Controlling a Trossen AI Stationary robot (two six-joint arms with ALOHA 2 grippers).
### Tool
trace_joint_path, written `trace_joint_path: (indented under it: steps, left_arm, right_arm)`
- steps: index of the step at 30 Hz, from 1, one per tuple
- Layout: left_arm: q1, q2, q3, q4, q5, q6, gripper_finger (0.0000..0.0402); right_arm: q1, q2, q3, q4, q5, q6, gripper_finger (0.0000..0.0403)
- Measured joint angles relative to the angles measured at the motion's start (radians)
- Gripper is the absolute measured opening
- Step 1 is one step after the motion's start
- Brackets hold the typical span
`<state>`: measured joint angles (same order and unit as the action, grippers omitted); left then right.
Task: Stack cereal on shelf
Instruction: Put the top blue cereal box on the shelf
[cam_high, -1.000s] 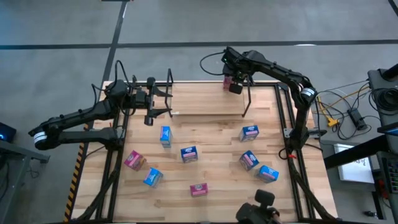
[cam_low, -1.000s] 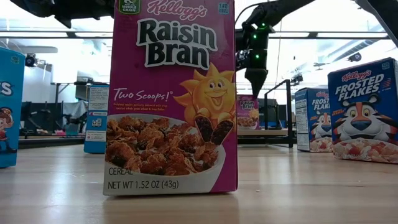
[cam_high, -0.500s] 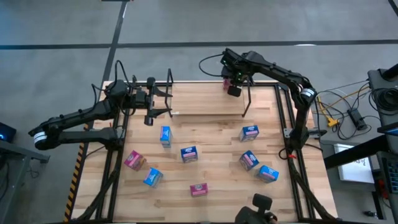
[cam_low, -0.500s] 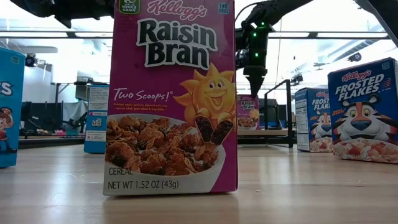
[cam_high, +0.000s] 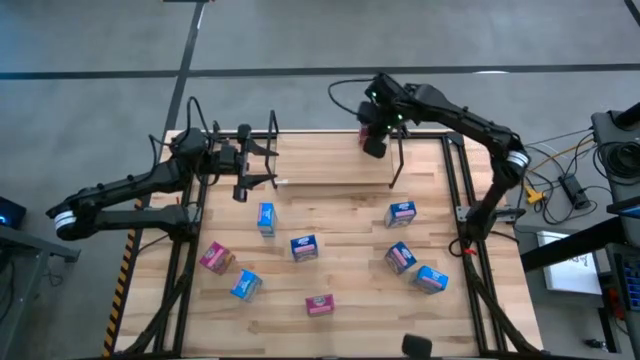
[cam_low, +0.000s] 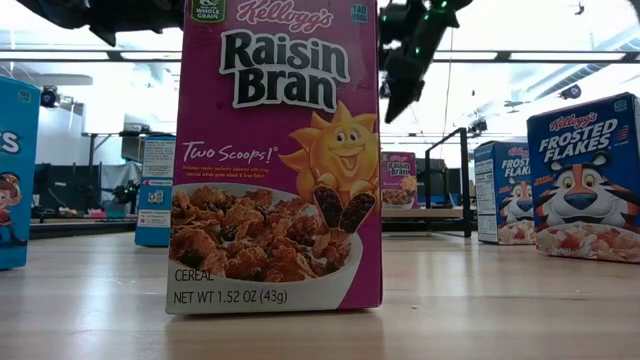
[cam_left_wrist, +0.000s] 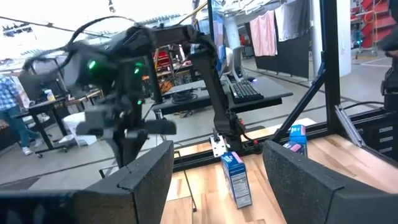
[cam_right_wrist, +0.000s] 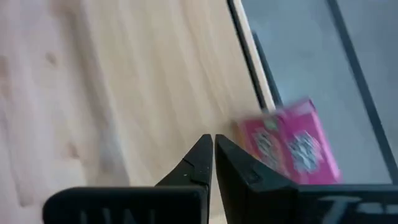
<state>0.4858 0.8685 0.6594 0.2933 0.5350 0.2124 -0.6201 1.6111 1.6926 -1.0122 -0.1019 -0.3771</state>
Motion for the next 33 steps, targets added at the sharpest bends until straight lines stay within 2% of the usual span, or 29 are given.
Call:
trace_joint_path:
  steps: [12,15,19,26,33]
  left_arm:
    - [-0.040,0.042,0.000,0.006,-0.016,-0.182,0.0231]
    - [-0.070,0.058,0.000,-0.012,-0.085,-0.234,0.0231]
    - [-0.114,0.076,0.002,-0.080,-0.246,-0.319,0.0231]
    - [-0.173,0.118,0.146,-0.549,-0.541,-0.569,0.0231]
    - [-0.236,0.208,0.302,-1.006,-0.573,-0.971,0.0231]
  right_arm:
    - [0.200,-0.283,-0.490,0.588,-0.012,0.028,0.0009]
    - [0.236,-0.333,-0.599,0.739,-0.011,0.027,0.0009]
    - [0.264,-0.389,-0.718,0.911,-0.011,0.021,0.0009]
    - [0.275,-0.453,-0.861,1.094,-0.011,0.005,0.0009]
    - [0.275,-0.493,-0.919,1.153,-0.011,-0.039,0.0009]
